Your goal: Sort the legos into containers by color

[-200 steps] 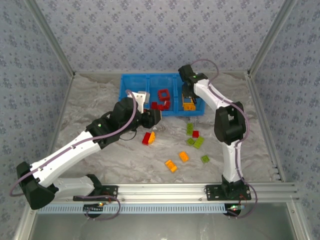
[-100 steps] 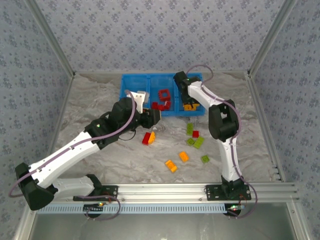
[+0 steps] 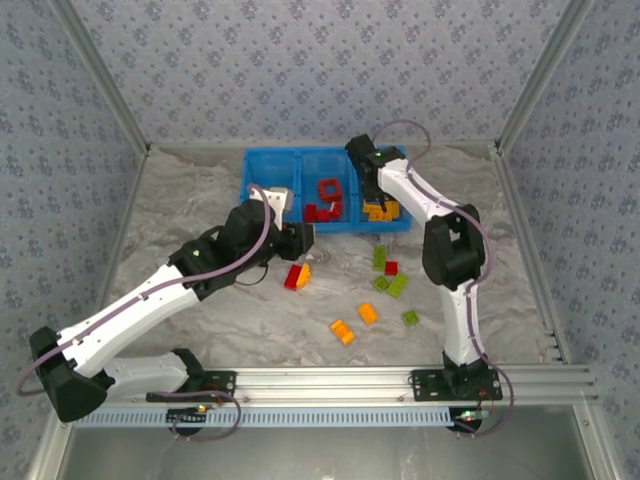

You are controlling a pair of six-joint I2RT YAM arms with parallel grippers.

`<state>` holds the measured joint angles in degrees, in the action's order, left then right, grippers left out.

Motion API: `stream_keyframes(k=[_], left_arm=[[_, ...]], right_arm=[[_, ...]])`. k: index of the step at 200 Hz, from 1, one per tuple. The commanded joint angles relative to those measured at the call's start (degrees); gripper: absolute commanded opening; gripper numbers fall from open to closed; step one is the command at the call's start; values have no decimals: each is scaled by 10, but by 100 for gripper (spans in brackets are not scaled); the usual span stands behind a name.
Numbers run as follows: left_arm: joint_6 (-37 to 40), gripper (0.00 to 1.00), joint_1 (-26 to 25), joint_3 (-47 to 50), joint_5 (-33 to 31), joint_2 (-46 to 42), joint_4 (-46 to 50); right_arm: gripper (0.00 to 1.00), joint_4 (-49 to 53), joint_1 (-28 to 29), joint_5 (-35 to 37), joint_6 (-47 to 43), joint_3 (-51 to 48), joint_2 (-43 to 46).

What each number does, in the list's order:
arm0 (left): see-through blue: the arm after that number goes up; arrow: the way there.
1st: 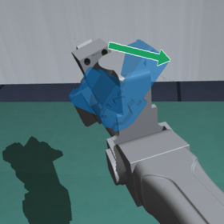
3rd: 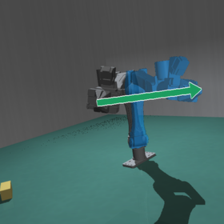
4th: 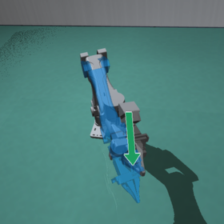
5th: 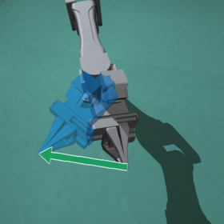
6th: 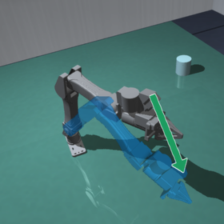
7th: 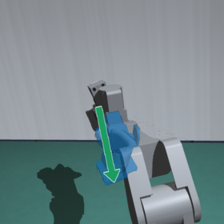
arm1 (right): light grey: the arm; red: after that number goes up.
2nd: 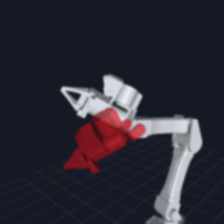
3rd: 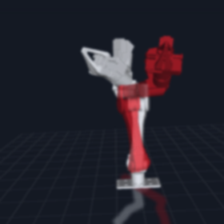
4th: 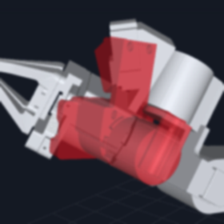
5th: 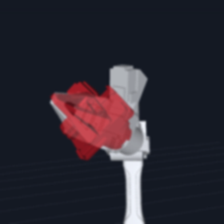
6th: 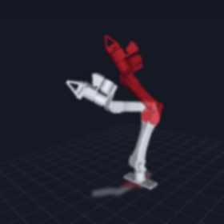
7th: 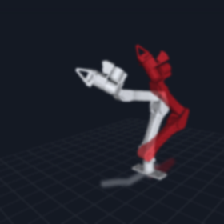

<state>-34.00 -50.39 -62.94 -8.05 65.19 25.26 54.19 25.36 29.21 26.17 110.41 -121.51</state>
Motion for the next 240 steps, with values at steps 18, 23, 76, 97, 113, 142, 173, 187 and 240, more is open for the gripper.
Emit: stream_keyframes(k=[18, 23, 76, 97, 113, 142, 173, 187, 240], left_arm=[[-6, 48, -4, 80, -14, 4, 86], [-2, 49, -4, 90, -10, 8, 88], [71, 57, -27, 163, -6, 90, 59], [85, 62, -37, 159, -33, 137, 57], [95, 65, -38, 153, -52, 172, 53], [110, 65, -36, 137, -83, 225, 41], [119, 63, -19, 128, -75, 261, 5], [127, 62, -11, 121, -62, 276, -10], [142, 52, 27, 93, -38, 305, -22]], right_arm=[[54, -23, 15, 1, 21, -33, 144], [54, -41, 19, -8, 17, -54, 168], [61, -300, 156, -194, -61, -412, 482], [65, -323, 217, -251, -39, -536, 571], [66, -341, 242, -301, -3, -598, 610], [67, -405, 274, -346, 37, -686, 660], [67, -417, 291, -335, 56, -698, 666], [66, -414, 292, -329, 56, -693, 662], [65, -400, 292, -322, 55, -682, 653]])
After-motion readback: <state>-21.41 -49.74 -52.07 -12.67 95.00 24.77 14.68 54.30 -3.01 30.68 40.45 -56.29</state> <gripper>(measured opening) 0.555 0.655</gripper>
